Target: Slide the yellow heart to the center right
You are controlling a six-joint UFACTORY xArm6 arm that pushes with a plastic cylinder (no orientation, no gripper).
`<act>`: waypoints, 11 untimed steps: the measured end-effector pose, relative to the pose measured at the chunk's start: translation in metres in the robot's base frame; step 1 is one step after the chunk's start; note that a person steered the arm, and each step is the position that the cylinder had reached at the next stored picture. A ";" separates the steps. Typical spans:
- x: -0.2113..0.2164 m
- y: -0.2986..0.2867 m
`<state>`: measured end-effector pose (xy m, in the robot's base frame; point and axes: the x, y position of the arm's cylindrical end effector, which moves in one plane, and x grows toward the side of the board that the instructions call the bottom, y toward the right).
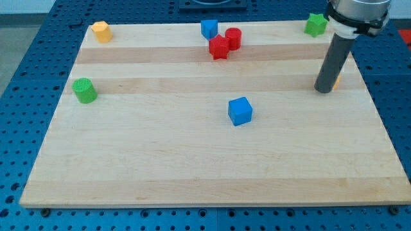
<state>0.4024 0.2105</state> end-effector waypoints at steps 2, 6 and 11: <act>0.011 -0.030; -0.042 -0.046; -0.039 -0.003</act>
